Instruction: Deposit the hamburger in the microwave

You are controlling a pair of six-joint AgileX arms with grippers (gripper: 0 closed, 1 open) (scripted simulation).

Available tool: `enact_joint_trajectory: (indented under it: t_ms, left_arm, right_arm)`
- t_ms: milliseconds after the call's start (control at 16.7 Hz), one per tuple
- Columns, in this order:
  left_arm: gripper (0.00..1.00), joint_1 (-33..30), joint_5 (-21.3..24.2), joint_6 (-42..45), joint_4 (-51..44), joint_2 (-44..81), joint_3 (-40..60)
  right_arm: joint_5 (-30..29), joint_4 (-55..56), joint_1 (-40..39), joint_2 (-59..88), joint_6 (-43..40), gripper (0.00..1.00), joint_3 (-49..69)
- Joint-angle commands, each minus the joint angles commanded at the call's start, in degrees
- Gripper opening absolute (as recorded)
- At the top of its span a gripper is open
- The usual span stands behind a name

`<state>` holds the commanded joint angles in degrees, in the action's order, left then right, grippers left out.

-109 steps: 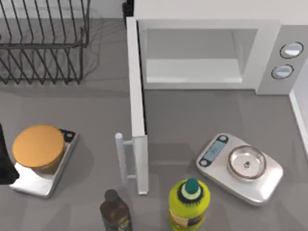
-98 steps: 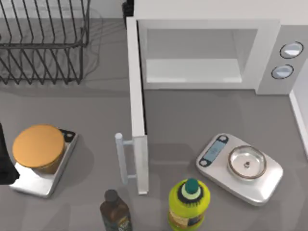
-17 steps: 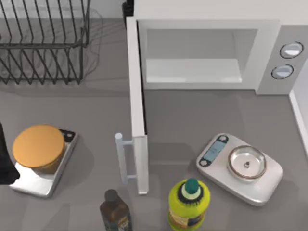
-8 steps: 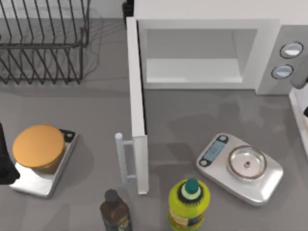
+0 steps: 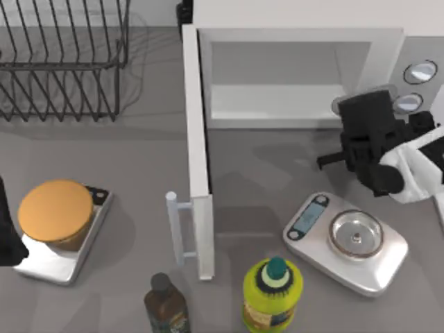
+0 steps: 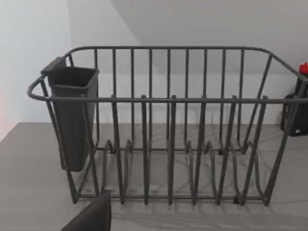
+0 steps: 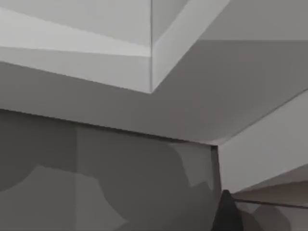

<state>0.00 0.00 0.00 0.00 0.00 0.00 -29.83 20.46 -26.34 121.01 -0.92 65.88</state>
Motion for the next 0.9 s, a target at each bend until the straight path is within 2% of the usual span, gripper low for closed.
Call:
enact_joint_trajectory:
  t_ms: [180, 360, 720, 900]
  left_arm:
    - [1.0, 0.0, 0.0, 0.0, 0.0, 0.0, 0.0]
    - [1.0, 0.0, 0.0, 0.0, 0.0, 0.0, 0.0]
    - [1.0, 0.0, 0.0, 0.0, 0.0, 0.0, 0.0]
    - [1.0, 0.0, 0.0, 0.0, 0.0, 0.0, 0.0]
  right_arm:
    - [-3.6, 10.3, -6.3, 4.0, 10.6, 0.0, 0.2]
    - [-5.5, 15.3, -9.7, 6.1, 15.9, 0.0, 0.1]
    - [-6.1, 15.6, -9.4, 6.4, 16.3, 0.0, -1.3]
    - [-5.3, 14.2, -8.5, 9.1, 15.9, 0.0, 2.6]
